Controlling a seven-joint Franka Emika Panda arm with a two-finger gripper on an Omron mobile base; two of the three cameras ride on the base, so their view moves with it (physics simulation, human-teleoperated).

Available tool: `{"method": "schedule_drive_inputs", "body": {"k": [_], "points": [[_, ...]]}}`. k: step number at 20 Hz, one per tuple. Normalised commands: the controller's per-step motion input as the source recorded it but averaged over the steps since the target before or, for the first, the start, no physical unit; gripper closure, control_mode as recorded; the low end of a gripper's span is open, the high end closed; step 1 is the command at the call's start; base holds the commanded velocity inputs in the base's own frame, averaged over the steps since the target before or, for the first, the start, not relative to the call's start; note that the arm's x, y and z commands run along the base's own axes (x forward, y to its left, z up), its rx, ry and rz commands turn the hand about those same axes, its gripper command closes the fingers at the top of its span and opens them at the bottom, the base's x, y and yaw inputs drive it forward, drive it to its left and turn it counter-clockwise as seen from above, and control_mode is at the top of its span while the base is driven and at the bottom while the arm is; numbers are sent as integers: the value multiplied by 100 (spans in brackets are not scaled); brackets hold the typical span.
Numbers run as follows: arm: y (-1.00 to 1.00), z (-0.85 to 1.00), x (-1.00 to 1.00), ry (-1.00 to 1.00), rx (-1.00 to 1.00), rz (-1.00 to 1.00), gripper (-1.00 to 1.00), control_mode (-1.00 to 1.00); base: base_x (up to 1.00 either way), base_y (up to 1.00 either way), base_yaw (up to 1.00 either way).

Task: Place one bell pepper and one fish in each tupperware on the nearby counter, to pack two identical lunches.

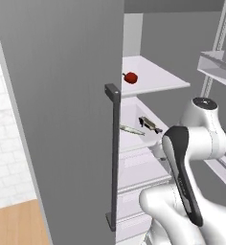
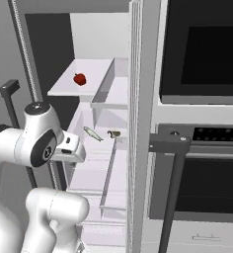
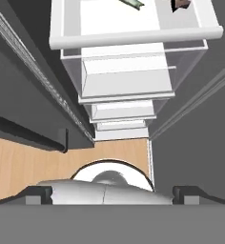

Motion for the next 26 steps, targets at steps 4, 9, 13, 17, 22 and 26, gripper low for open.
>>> {"method": "schedule_drive_inputs", "body": {"k": [4, 9, 13, 17, 22, 26], "points": [[2, -14, 82, -12, -7, 10, -100, -100, 0, 0, 0], [2, -28, 100, -18, -13, 8, -100, -100, 0, 0, 0], [-2, -30, 94, -9, -5, 8, -100, -100, 0, 0, 0], [0, 0, 84, 0, 0, 11, -100, -100, 0, 0, 0], [1, -8, 86, 1, 0, 9, -100, -100, 0, 0, 0], [5, -18, 92, 2, 0, 6, -100, -100, 0, 0, 0]]}}
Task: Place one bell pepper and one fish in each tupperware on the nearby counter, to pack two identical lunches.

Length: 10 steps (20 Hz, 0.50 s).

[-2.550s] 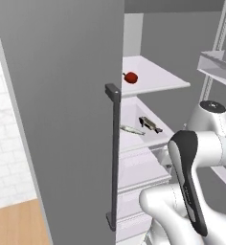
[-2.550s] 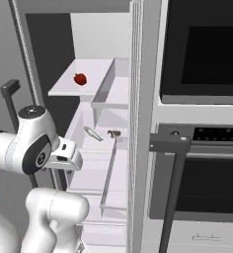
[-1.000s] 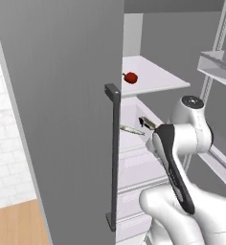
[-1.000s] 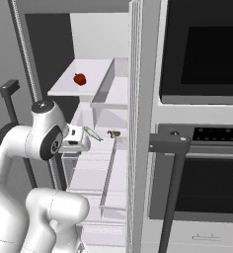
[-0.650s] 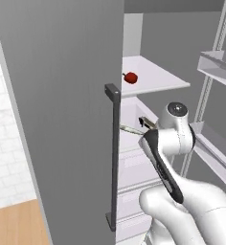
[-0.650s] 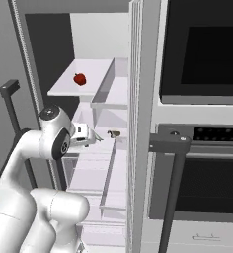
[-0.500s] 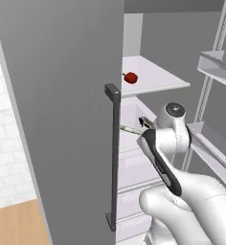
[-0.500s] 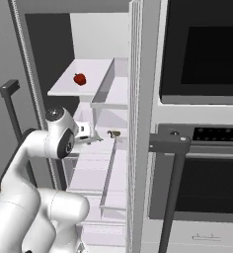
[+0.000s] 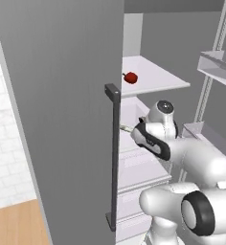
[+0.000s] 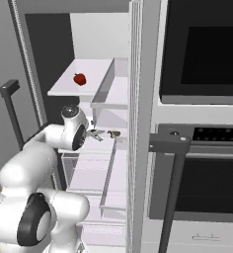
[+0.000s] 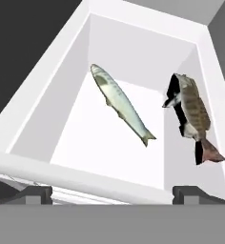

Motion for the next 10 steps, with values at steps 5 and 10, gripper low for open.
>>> {"method": "schedule_drive_inputs", "body": {"k": [5, 10], "points": [[2, -21, 88, 4, -1, 11, -100, -100, 0, 0, 0], [0, -29, 48, 5, -3, 13, -100, -100, 0, 0, 0]]}}
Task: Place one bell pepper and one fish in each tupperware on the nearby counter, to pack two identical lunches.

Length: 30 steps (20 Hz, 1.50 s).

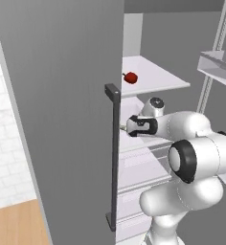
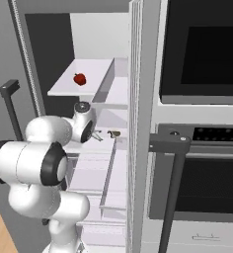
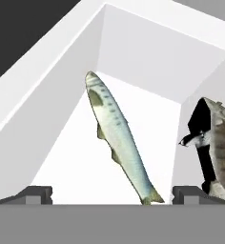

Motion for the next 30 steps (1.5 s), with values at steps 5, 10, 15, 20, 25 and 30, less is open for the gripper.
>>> {"method": "schedule_drive_inputs", "body": {"k": [5, 10, 15, 20, 25, 30], "points": [[10, -28, 13, 10, 0, 9, -100, -100, 0, 0, 0], [6, -7, 28, 1, 0, 4, -100, -100, 0, 0, 0], [2, -12, 35, 0, 0, 2, -100, -100, 0, 0, 0], [12, -24, 13, 0, -1, 3, -100, -100, 0, 0, 0], [7, -15, 5, 0, 0, 2, -100, -100, 0, 0, 0], [2, -20, 8, 0, 0, 4, -100, -100, 0, 0, 0]]}}
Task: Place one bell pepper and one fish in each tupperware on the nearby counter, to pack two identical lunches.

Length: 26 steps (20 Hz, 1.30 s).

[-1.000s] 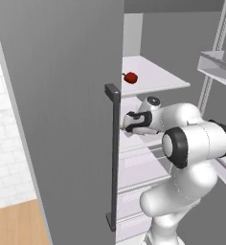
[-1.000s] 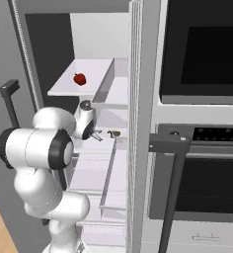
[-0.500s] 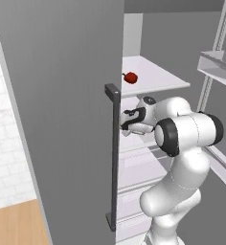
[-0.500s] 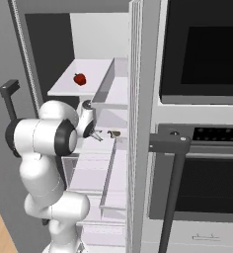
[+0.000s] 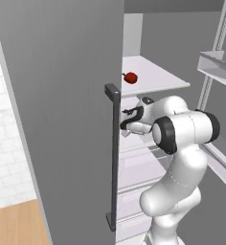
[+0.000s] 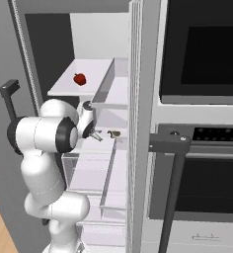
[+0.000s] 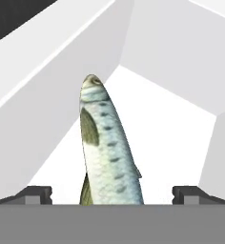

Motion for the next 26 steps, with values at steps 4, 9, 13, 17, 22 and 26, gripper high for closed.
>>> {"method": "schedule_drive_inputs", "body": {"k": [4, 9, 13, 17, 22, 26], "points": [[1, -15, 26, 0, 0, 7, -100, -100, 0, 0, 0], [0, -37, 4, 10, 0, 4, 100, -100, 0, 0, 0], [0, -36, -20, 6, 0, 0, 100, -100, 0, 0, 0], [0, -24, -42, 0, 0, -1, 100, -100, 0, 0, 0], [0, 0, -42, -8, 5, -14, 100, -100, 0, 0, 0], [0, 19, -39, -8, 8, -20, 100, -100, 0, 0, 0]]}}
